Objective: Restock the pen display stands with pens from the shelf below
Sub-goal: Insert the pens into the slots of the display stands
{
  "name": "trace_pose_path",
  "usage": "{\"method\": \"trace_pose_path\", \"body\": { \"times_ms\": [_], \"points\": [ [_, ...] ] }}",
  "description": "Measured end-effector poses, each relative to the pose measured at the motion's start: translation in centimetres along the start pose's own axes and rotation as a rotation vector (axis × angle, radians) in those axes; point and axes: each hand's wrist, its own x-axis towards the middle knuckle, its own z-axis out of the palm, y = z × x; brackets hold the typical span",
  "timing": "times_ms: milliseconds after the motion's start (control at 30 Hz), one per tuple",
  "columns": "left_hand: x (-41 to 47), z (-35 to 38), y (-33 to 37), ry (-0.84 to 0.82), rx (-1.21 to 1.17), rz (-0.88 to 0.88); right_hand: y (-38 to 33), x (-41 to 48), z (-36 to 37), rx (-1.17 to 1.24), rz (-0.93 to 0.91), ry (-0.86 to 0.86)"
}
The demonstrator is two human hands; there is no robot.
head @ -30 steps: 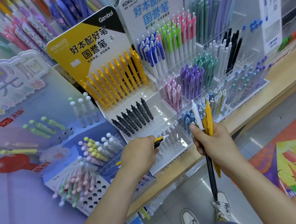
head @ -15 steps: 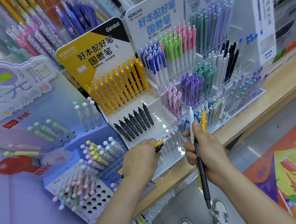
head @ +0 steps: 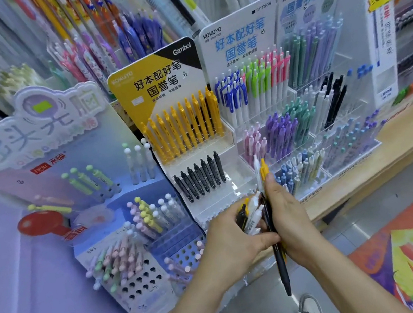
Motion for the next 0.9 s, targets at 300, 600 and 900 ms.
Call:
{"method": "trace_pose_path", "body": {
  "times_ms": [300, 600, 900],
  "points": [
    [0.4, -0.6, -0.1, 0.136, -0.061, -0.078, -1.0, -0.3, 0.9, -0.002, -0.070, -0.130],
    [0.9, -2.5, 0.0, 0.114, -0.356, -0.127, -2.4, -0.3, -0.8, 0.130, 0.093, -0.301],
    [1.7, -4.8, 1.3, 0.192, -0.195, -0.066, -2.5, -0.1, -0.7, -0.100, -0.042, -0.151]
  ]
}}
